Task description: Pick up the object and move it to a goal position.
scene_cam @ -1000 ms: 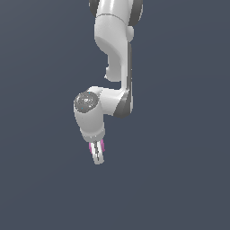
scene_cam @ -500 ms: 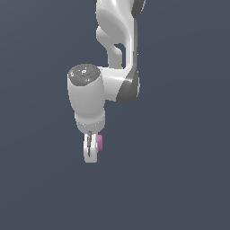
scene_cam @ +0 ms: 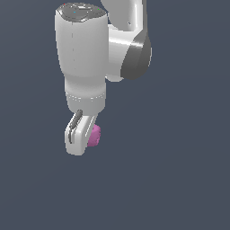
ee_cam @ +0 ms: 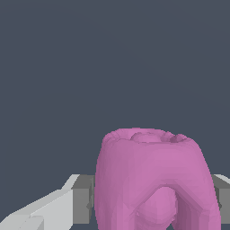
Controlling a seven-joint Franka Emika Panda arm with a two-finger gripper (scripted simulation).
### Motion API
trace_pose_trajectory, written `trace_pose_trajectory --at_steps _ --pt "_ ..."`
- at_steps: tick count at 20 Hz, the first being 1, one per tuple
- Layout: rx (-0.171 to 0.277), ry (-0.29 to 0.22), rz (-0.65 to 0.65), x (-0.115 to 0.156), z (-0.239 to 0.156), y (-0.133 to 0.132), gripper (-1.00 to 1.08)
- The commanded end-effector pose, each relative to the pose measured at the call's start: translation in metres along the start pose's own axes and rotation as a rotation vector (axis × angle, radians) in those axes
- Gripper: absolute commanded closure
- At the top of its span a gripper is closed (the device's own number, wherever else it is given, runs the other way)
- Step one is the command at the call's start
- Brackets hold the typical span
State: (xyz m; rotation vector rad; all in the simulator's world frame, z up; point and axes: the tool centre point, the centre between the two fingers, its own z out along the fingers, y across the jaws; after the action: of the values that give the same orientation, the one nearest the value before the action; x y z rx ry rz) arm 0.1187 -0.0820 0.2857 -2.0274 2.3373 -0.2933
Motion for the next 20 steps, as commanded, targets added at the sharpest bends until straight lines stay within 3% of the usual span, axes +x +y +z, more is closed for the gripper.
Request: trace_pose_trajectory --at_steps 1,11,20 --pt "0.015 0.016 0.056 0.002 -0.027 -0.008 1.08" --pt "0.071 0.078 0.256 0.009 -0.126 -0.035 1.08" --pt "0.101 0.112 0.366 0.012 -0.181 -0.047 1.08"
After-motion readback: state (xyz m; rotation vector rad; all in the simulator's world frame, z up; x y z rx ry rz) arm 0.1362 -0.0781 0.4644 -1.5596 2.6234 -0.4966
